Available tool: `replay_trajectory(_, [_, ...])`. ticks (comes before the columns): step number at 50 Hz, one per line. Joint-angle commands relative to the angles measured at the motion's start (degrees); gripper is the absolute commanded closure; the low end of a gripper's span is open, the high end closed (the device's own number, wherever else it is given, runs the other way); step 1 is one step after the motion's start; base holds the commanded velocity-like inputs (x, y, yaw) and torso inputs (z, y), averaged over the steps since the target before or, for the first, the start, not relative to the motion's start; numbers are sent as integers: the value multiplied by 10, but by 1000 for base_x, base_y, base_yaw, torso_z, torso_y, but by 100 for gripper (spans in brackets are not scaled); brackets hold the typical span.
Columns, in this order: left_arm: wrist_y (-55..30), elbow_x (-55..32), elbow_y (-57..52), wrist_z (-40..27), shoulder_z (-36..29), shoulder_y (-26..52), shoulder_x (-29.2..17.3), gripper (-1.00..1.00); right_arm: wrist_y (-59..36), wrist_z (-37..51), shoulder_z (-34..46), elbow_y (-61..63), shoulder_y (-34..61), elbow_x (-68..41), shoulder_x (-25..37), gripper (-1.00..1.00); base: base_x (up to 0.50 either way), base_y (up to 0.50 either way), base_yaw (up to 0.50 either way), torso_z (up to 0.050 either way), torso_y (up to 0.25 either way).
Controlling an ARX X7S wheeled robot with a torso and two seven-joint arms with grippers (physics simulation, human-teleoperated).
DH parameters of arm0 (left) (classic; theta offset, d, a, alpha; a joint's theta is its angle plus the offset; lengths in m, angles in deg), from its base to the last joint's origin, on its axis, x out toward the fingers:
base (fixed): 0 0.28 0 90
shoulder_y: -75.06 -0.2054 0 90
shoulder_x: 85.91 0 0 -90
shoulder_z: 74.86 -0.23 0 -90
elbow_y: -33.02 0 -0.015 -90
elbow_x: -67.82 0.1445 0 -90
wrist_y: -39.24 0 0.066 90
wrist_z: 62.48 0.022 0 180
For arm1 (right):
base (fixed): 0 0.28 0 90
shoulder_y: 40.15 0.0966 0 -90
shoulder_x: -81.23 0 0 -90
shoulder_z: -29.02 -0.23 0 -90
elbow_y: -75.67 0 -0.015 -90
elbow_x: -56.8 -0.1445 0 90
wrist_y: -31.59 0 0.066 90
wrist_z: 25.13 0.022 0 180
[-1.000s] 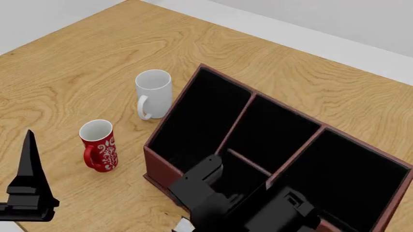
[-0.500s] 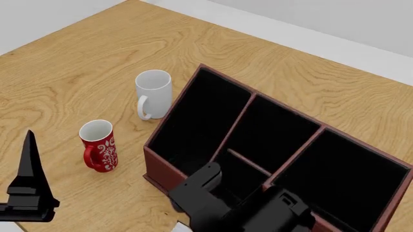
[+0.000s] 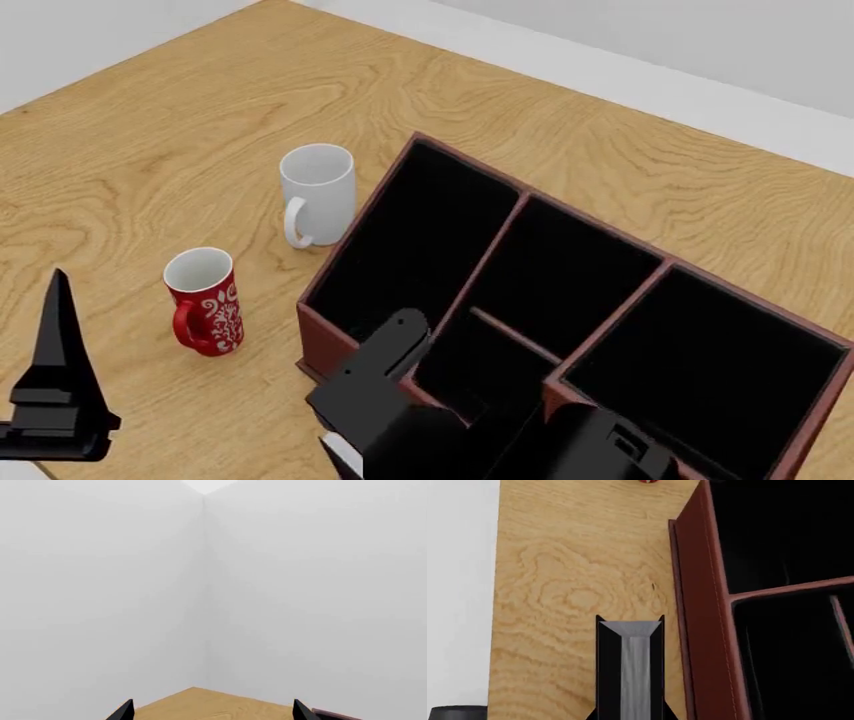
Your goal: Pick up the book and place it in the right compartment of the caddy.
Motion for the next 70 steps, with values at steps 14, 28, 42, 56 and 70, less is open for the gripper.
replay_trajectory(14, [-2,-9,-8,-5,4,-1,-5,-100,-128,162,-120,159,27,-120,1,100,0,0,0,0,0])
replay_trajectory(28, [-5,-17,-19,-10,10,-3,-10,-100,-187,314,-171,156,91,-310,-7,100,0,0,0,0,1])
replay_trajectory(42, [-6,-22,-23,-15,19,-3,-14,-100,-156,405,-152,150,154,-429,13,100,0,0,0,0,1])
replay_trajectory(56, [-7,-29,-23,-17,22,-1,-17,-100,-123,429,-161,148,204,-485,35,100,0,0,0,0,1])
replay_trajectory(70, [-2,-33,-17,-16,25,-1,-19,-100,-91,489,-155,157,247,-560,73,100,0,0,0,0,1])
